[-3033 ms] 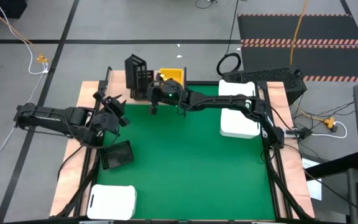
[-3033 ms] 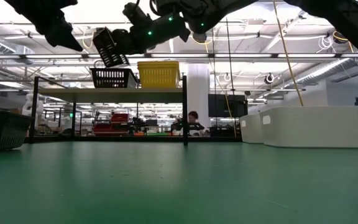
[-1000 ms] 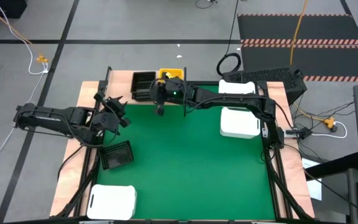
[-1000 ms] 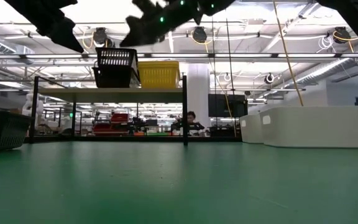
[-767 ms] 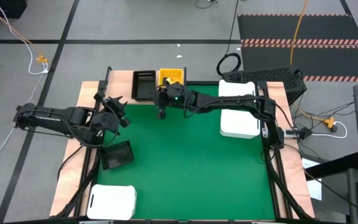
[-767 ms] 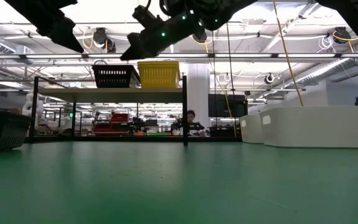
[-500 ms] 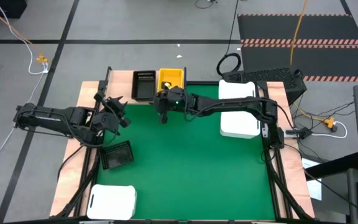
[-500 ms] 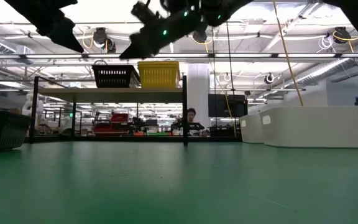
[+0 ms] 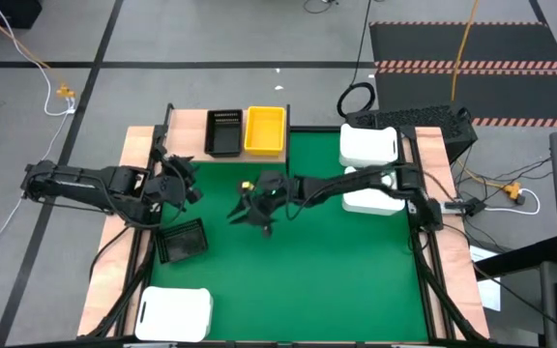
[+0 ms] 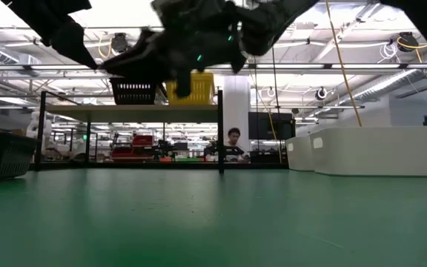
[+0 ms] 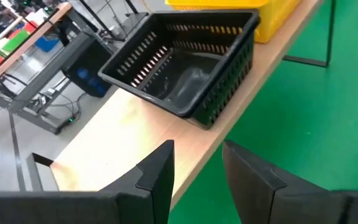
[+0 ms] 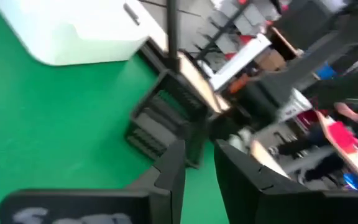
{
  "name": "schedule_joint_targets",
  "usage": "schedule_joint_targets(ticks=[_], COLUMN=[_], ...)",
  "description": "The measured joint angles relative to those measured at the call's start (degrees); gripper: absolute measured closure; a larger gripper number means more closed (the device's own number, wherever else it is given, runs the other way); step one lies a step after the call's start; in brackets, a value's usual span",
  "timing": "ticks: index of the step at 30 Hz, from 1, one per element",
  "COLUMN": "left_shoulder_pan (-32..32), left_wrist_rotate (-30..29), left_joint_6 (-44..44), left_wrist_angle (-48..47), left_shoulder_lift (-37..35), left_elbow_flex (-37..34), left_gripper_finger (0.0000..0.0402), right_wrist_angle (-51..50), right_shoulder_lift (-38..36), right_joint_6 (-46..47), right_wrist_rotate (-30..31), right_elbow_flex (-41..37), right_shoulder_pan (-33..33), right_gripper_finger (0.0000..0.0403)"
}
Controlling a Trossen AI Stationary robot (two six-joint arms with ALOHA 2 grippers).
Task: Stack baskets on shelf by color
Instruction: Stack the black bin on top of the other black bin on the shelf
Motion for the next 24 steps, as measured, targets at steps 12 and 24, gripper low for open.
schedule_joint_targets(ticks=[12, 24], left_shoulder_pan=[1.9, 3.9], left_wrist_rotate=[-1.1, -1.0], left_joint_6=[-0.4, -2.8], left_wrist_angle=[0.5, 0.3], left_shoulder_lift=[0.0, 0.0], left_elbow_flex=[0.0, -2.5], left_gripper_finger=[0.0263, 0.0263], right_wrist_angle=[-14.1, -15.8], right_shoulder_lift=[15.9, 22.8], right_joint_6=[1.4, 1.1], right_wrist_rotate=[-0.2, -10.2], right_elbow_flex=[23.4, 31.5], right_shoulder_pan=[4.1, 3.3], right_gripper_finger=[0.0227, 0.0191])
